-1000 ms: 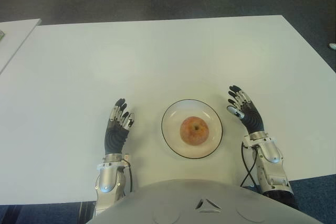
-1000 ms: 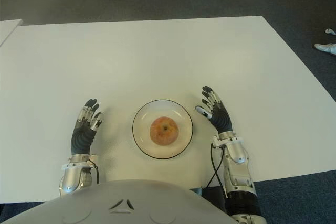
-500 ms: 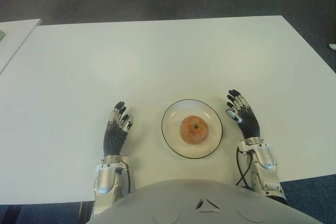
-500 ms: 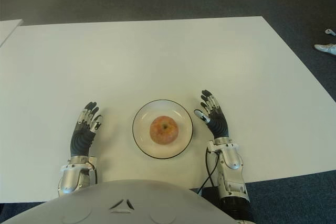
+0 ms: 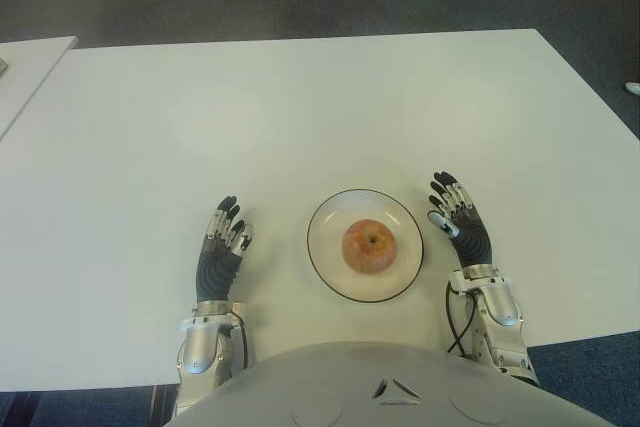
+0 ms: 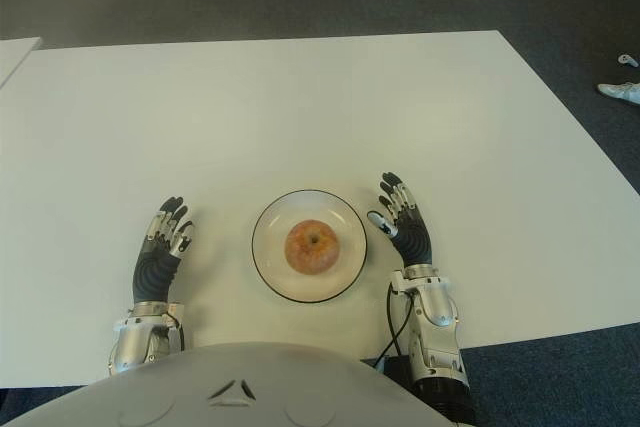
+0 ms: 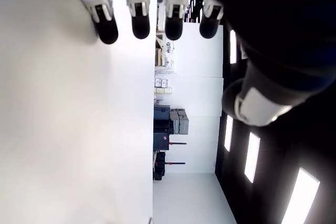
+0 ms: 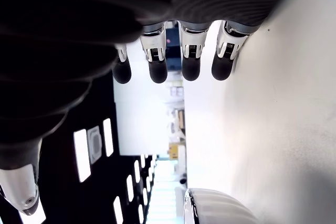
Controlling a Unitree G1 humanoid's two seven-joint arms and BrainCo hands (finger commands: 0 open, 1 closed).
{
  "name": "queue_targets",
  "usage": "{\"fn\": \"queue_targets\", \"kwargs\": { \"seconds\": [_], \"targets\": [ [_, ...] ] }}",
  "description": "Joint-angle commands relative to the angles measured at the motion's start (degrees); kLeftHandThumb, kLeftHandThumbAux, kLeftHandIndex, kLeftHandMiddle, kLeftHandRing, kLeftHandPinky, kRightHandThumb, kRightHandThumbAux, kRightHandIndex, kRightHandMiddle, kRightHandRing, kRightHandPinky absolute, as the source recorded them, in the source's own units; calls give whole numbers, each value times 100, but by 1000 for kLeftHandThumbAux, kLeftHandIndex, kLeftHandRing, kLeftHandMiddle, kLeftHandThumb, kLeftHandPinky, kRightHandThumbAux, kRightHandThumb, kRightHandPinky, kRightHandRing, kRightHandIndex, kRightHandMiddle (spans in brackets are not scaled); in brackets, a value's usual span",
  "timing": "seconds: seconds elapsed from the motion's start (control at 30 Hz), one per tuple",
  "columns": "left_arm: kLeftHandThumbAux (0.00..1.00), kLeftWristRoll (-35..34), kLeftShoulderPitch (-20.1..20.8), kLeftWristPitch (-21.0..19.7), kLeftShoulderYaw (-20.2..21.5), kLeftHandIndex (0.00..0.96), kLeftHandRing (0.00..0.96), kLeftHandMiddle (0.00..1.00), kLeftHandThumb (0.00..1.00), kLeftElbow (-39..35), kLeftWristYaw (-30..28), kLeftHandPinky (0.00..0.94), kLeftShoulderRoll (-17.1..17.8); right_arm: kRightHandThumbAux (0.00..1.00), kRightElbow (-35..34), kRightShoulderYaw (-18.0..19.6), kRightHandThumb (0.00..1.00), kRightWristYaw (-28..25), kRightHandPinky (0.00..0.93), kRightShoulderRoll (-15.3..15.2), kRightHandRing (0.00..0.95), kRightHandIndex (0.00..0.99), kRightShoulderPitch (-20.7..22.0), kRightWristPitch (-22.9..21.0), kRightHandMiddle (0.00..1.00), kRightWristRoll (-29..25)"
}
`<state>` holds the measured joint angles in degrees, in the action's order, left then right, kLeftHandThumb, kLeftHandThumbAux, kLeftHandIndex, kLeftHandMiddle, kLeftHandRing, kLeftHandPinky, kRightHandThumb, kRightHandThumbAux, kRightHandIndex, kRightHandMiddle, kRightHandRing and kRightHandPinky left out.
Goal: Put the apples into the plate.
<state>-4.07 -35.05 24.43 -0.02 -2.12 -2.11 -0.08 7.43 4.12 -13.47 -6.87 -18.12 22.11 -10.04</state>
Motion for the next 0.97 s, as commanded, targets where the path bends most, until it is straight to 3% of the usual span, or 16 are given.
{"fn": "queue_targets", "kwargs": {
  "seconds": [0.03,0.57,0.97],
  "targets": [
    [583,-15,-121,-86,-2,17,0,0,170,26,-135,29,75,607,178,22,141,-39,42,84,9,38,-149,-80,36,-54],
    [558,297,-316,-29,-121,23,0,0,166,-70,-42,20,51,599,182,121,105,-30,36,115,8,34,-306,-85,36,-50],
    [510,255,-181,-299,-234,32,0,15,155,53,-143,0,47,611,336,117,160,-50,44,285,10,53,-354,-171,46,-185]
  ]
}}
